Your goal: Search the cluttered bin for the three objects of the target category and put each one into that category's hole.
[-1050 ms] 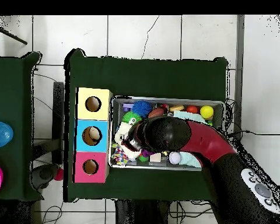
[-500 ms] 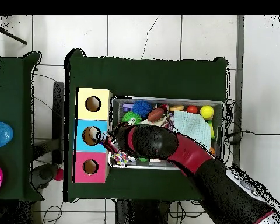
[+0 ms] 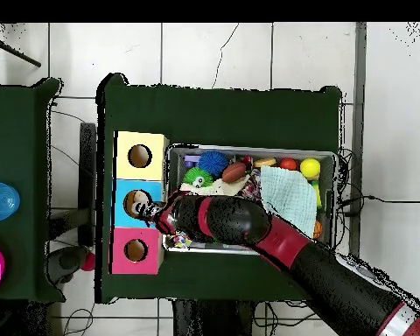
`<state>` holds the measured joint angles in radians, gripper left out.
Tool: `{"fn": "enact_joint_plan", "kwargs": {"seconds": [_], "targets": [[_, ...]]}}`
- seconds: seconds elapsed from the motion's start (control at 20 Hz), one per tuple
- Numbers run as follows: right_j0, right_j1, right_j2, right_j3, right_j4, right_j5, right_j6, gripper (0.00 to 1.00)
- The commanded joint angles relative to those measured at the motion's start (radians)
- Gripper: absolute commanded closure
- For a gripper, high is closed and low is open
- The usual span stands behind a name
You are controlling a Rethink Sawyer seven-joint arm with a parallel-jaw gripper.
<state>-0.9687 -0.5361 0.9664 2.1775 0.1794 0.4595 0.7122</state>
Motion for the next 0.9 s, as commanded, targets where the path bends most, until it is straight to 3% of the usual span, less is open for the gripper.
{"fn": "enact_joint_plan", "kwargs": {"seconds": [0.05,0.5,0.9], "targets": [[-0.038,0.173,0.059,0.045,-0.045,-0.124,0.139,1.0],[-0.005,0.335,0.023,0.01,-0.165,-0.289,0.145,1.0],[0.009,0.411,0.038,-0.009,-0.238,-0.377,0.185,1.0]]}}
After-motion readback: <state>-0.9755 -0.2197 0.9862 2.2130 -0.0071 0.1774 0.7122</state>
